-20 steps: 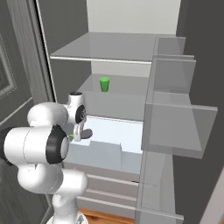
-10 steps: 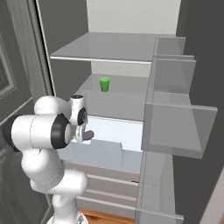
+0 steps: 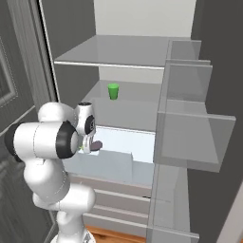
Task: Place the eggplant and squash inside the fridge drawer. Close the drawer after placing the vegetables.
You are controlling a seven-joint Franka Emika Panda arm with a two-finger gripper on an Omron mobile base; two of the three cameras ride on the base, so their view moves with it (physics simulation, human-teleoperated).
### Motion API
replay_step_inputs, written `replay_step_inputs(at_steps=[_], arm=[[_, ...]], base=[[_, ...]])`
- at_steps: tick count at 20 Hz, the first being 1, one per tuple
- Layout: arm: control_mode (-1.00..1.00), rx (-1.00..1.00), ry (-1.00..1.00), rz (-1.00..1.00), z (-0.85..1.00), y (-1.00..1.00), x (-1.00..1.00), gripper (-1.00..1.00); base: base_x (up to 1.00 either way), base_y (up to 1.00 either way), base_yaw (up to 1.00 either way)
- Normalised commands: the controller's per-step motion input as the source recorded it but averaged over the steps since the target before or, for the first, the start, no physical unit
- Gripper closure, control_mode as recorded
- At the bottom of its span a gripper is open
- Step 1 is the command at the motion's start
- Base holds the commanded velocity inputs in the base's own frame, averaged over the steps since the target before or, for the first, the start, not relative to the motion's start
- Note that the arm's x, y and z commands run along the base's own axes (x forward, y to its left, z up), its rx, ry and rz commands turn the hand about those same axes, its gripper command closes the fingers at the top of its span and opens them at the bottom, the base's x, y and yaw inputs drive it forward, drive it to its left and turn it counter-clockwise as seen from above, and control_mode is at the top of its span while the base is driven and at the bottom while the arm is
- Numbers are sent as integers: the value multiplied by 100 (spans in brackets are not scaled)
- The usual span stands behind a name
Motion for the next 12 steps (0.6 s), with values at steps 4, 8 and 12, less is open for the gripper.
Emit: replay_step_inputs(at_steps=[4,8,12], arm=[[-100,0,0,0,-46,0,-85,100],[-100,0,0,0,-42,0,-89,100],[-100,0,0,0,-29,0,-98,100]], base=[[0,0,0],[0,0,0],[0,0,0]])
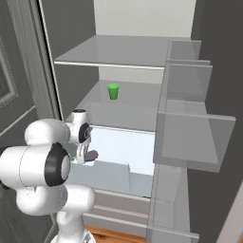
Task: Place the eggplant and squash inside the fridge drawer. Close the drawer after placing the vegetables.
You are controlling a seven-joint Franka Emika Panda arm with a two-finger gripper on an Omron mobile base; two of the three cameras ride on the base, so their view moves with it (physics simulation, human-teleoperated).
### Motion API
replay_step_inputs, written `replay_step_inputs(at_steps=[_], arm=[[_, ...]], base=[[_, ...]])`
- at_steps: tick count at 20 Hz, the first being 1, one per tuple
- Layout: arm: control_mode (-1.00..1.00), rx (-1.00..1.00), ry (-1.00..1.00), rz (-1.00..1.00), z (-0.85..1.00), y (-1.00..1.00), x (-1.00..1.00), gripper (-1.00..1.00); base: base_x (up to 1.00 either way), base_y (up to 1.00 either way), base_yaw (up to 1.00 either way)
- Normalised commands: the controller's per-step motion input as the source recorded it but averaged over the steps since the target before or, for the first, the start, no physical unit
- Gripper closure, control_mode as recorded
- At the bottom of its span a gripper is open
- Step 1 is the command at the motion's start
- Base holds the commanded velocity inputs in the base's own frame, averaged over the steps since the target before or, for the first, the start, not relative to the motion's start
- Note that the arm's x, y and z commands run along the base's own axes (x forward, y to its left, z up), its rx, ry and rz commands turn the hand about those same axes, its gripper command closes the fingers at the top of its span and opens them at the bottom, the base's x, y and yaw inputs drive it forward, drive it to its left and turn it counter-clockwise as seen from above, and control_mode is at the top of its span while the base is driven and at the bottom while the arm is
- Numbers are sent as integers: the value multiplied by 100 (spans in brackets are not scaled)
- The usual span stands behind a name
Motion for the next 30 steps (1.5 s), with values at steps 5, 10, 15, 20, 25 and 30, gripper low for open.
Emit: replay_step_inputs(at_steps=[5,10,15,20,25,30], arm=[[-100,1,0,0,-9,-1,-92,100],[-100,0,0,0,18,-10,-25,100],[-100,0,0,5,44,-6,96,100],[-100,0,0,1,6,-3,56,100],[-100,0,0,1,-19,-2,22,100],[-100,0,0,0,-31,0,17,100]], base=[[0,0,0],[0,0,0],[0,0,0],[0,0,0],[0,0,0],[0,0,0]])
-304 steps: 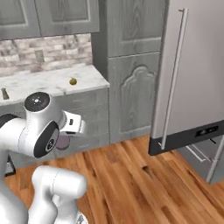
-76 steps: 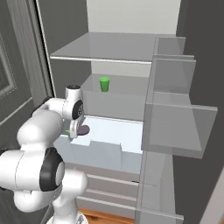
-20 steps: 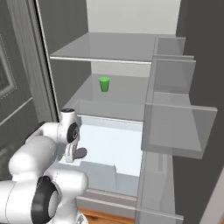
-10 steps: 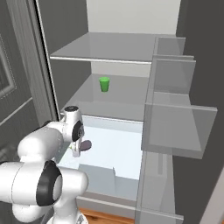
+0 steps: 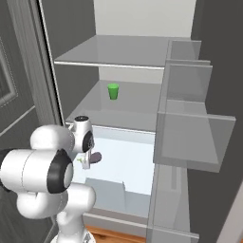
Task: Place the eggplant and squash inside the fridge drawer. Close the drawer after placing the vegetables.
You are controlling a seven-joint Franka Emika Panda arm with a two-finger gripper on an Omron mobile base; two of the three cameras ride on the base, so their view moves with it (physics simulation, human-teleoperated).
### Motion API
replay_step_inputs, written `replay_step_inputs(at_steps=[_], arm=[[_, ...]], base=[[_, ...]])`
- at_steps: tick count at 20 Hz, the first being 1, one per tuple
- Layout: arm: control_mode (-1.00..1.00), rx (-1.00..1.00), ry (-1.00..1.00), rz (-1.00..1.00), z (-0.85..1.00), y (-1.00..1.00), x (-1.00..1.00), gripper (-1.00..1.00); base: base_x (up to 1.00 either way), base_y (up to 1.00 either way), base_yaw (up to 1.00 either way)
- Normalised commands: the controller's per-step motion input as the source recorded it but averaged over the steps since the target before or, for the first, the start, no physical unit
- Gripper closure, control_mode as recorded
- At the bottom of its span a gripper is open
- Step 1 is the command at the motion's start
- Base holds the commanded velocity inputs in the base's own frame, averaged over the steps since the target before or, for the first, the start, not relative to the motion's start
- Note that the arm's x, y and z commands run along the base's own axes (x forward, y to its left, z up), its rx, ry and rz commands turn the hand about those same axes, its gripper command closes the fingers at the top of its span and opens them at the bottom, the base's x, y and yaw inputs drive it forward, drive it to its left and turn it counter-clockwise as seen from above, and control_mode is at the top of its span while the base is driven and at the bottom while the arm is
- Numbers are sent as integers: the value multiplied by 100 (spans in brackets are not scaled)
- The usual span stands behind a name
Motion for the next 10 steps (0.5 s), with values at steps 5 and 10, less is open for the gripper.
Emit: replay_step_inputs(at_steps=[5,10], arm=[[-100,0,0,0,-36,0,4,100],[-100,0,0,0,-43,-1,0,100]], base=[[0,0,0],[0,0,0]])
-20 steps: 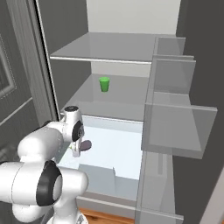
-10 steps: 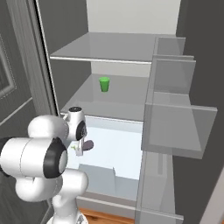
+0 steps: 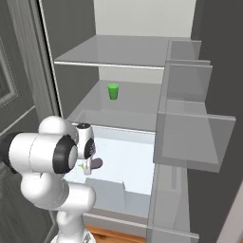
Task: Place the eggplant and squash inside the fridge drawer. Close the drawer after placing the vegetables.
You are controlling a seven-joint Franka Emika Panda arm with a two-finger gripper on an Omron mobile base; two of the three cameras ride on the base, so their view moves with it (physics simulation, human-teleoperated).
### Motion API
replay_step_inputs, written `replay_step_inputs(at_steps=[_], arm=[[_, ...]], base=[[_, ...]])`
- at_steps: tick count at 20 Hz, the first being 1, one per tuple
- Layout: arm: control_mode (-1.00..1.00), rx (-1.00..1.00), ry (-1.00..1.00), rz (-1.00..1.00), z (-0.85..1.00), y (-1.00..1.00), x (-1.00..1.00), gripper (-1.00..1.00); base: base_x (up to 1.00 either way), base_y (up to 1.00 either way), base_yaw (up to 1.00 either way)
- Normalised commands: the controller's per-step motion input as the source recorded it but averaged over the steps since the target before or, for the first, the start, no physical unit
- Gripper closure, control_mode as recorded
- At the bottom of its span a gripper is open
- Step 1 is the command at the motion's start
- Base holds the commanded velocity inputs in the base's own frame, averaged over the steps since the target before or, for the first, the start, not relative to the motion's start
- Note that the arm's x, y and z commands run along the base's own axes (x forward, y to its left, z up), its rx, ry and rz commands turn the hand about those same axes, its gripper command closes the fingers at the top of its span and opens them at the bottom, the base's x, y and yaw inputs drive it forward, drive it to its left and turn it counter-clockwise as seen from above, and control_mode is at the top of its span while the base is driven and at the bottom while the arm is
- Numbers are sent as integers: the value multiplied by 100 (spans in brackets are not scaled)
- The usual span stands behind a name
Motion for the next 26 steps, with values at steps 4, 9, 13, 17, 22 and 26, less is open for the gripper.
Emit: replay_step_inputs(at_steps=[4,9,13,17,22,26], arm=[[-100,0,0,0,-35,-4,0,100],[-100,0,0,0,-10,-3,2,100],[-100,0,0,0,-17,0,9,100],[-100,0,3,0,-22,0,13,100],[-100,0,6,0,-27,0,10,100],[-100,0,6,0,-29,0,3,100]], base=[[0,0,0],[0,0,0],[0,0,0],[0,0,0],[0,0,0],[0,0,0]])
